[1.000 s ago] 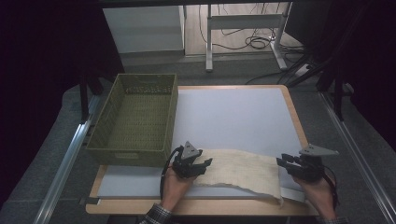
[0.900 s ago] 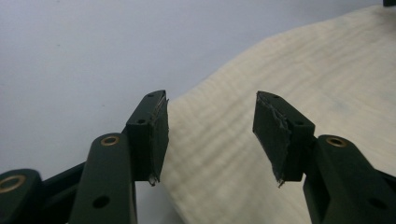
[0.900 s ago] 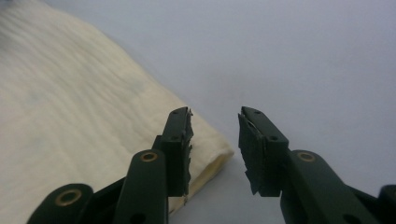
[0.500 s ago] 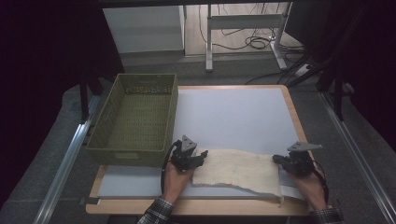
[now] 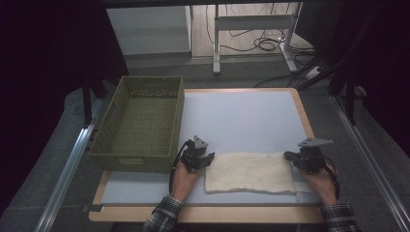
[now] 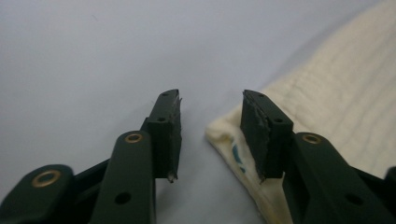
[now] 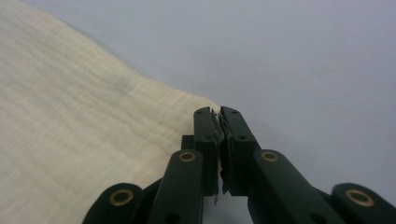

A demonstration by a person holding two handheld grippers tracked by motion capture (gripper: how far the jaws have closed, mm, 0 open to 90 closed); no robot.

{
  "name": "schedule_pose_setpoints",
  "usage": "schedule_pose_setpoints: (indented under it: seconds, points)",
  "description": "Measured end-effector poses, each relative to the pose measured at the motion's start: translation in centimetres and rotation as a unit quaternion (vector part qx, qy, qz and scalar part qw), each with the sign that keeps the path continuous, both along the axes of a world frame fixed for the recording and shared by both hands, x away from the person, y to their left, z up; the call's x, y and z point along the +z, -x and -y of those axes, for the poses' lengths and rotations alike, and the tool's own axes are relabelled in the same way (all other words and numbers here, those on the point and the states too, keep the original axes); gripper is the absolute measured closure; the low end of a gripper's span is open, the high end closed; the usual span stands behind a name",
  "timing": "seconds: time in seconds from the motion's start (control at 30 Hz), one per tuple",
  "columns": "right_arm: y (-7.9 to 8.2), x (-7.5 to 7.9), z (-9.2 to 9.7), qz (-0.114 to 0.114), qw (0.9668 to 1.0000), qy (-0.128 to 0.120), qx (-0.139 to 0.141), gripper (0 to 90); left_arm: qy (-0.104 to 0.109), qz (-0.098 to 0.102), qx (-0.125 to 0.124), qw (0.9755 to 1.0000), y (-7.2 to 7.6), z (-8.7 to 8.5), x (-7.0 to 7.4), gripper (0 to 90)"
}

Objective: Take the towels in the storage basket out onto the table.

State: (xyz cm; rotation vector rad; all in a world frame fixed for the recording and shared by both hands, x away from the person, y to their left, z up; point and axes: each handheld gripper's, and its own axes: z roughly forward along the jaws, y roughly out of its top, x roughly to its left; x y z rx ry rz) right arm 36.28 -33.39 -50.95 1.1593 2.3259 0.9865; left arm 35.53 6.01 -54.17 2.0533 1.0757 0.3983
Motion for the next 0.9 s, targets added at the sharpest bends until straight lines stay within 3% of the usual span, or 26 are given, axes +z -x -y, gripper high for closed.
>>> schedule_pose_setpoints:
  seconds: [0.13, 0.17, 0.23, 0.33, 0.47, 0.63, 0.67, 0.73, 0.8, 0.9]
  points:
    - [-0.1, -0.2, 0.1, -0.009, 1.0000, -0.001, 0.003, 86.0, -0.019, 0.001, -0.023, 0.9996, 0.4, 0.7, 0.3, 84.9]
    - [-0.3, -0.2, 0.1, -0.011, 0.9999, -0.001, 0.003, 86.0, -0.024, 0.006, -0.024, 0.9994, 0.4, 0.8, 0.5, 86.1]
    - [-0.6, 0.2, 0.1, -0.009, 1.0000, -0.002, 0.004, 86.2, -0.014, 0.014, -0.019, 0.9996, 0.2, 0.6, 0.8, 86.9]
    - [-1.5, 1.1, 0.0, 0.001, 1.0000, -0.001, 0.001, 86.2, 0.002, 0.032, -0.004, 0.9995, 0.0, 0.2, 1.6, 86.9]
    - [-3.2, 2.0, -0.1, 0.009, 0.9999, -0.003, -0.010, 86.2, 0.006, 0.061, 0.022, 0.9979, -0.3, 0.2, 2.4, 86.7]
    - [-5.4, 1.0, -0.3, -0.005, 0.9997, -0.005, -0.022, 84.7, -0.028, 0.045, 0.026, 0.9982, -1.8, 0.8, 1.2, 81.6]
    - [-5.6, 0.7, -0.4, -0.005, 0.9997, -0.005, -0.024, 83.6, -0.024, 0.046, 0.025, 0.9983, -1.9, 0.8, 1.1, 78.5]
    - [-5.6, 0.7, -0.2, 0.001, 0.9995, -0.009, -0.029, 77.3, 0.006, 0.057, 0.016, 0.9982, -1.5, 0.6, 1.4, 72.0]
    - [-5.2, 1.1, 0.1, 0.013, 0.9992, -0.023, -0.032, 71.6, 0.017, 0.066, 0.016, 0.9976, -1.1, 0.3, 1.7, 68.0]
    - [-4.7, 1.7, 0.6, 0.018, 0.9988, -0.027, -0.036, 65.4, 0.019, 0.062, 0.017, 0.9978, -1.3, 0.2, 1.8, 65.4]
